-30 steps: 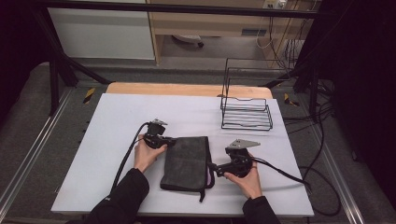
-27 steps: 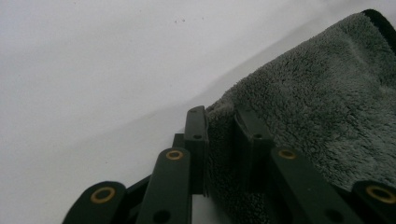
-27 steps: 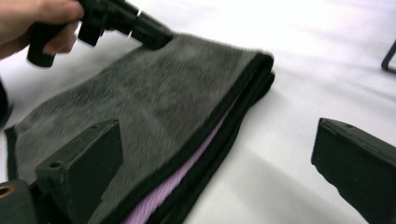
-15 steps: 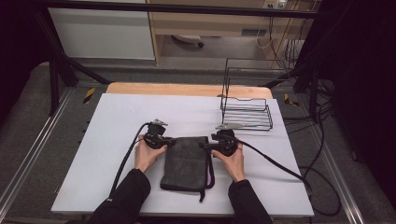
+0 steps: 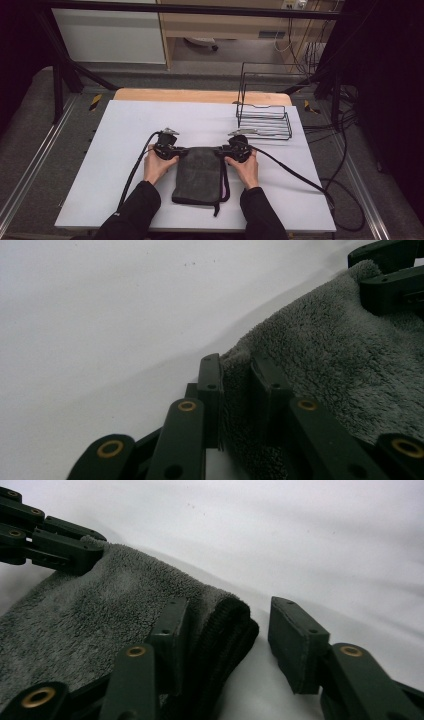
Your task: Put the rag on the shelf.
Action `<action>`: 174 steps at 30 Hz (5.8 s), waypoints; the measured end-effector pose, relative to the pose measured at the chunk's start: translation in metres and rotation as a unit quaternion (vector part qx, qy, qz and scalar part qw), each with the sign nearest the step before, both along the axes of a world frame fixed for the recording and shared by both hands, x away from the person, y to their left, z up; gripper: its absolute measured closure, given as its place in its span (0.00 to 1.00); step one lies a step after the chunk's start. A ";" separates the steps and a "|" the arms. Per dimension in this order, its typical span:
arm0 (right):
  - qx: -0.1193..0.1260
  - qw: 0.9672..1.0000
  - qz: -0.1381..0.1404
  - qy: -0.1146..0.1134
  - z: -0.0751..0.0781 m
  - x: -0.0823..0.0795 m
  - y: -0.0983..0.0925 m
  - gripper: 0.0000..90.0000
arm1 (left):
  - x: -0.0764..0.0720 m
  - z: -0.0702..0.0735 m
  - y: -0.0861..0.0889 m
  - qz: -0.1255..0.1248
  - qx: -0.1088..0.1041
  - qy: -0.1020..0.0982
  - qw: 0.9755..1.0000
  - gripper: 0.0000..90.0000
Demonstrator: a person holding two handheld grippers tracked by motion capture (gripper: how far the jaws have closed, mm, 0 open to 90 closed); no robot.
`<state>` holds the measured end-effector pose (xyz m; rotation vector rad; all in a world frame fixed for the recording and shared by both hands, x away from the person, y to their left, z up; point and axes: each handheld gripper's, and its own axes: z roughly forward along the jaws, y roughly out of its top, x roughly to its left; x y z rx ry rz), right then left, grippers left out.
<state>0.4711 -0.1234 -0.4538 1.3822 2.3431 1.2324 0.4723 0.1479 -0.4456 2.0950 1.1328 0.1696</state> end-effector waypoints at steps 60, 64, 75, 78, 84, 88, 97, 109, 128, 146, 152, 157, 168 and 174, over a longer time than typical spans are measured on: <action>0.113 0.990 0.022 -0.077 0.063 -0.055 -0.013 0.88 | -0.058 0.072 0.021 -0.022 -0.091 -0.105 0.990 0.90; 0.119 0.988 0.022 -0.095 0.071 -0.061 -0.016 0.88 | -0.064 0.080 0.021 -0.024 -0.099 -0.123 0.987 0.90; 0.128 0.980 0.015 -0.154 0.098 -0.079 -0.025 0.89 | -0.074 0.099 0.014 -0.025 -0.122 -0.164 0.979 0.90; 0.129 0.978 0.013 -0.164 0.103 -0.081 -0.030 0.89 | -0.076 0.105 0.011 -0.028 -0.129 -0.173 0.976 0.90; 0.128 0.972 0.000 -0.195 0.116 -0.087 -0.040 0.89 | -0.077 0.118 -0.001 -0.032 -0.137 -0.195 0.971 0.90; 0.132 0.969 -0.010 -0.210 0.125 -0.091 -0.048 0.90 | -0.077 0.127 -0.009 -0.034 -0.147 -0.208 0.967 0.90; 0.136 0.959 -0.032 -0.248 0.144 -0.098 -0.066 0.90 | -0.076 0.144 -0.029 -0.043 -0.165 -0.236 0.957 0.90; 0.146 0.943 -0.061 -0.291 0.163 -0.106 -0.086 0.90 | -0.070 0.162 -0.057 -0.048 -0.196 -0.270 0.942 0.90; 0.157 0.918 -0.105 -0.348 0.195 -0.111 -0.110 0.90 | -0.055 0.190 -0.092 -0.045 -0.246 -0.307 0.918 0.90; 0.169 0.892 -0.144 -0.394 0.234 -0.106 -0.131 0.90 | -0.040 0.229 -0.125 -0.050 -0.269 -0.341 0.899 0.90; 0.166 0.885 -0.153 -0.406 0.246 -0.100 -0.139 0.90 | -0.035 0.240 -0.133 -0.052 -0.276 -0.349 0.894 0.90; 0.160 0.881 -0.157 -0.416 0.256 -0.094 -0.143 0.90 | -0.030 0.250 -0.140 -0.051 -0.277 -0.352 0.893 0.90; 0.163 0.871 -0.169 -0.432 0.273 -0.081 -0.152 0.90 | -0.016 0.268 -0.153 -0.048 -0.284 -0.361 0.887 0.90; 0.165 0.866 -0.171 -0.439 0.288 -0.071 -0.155 0.90 | -0.007 0.282 -0.157 -0.043 -0.284 -0.369 0.884 0.90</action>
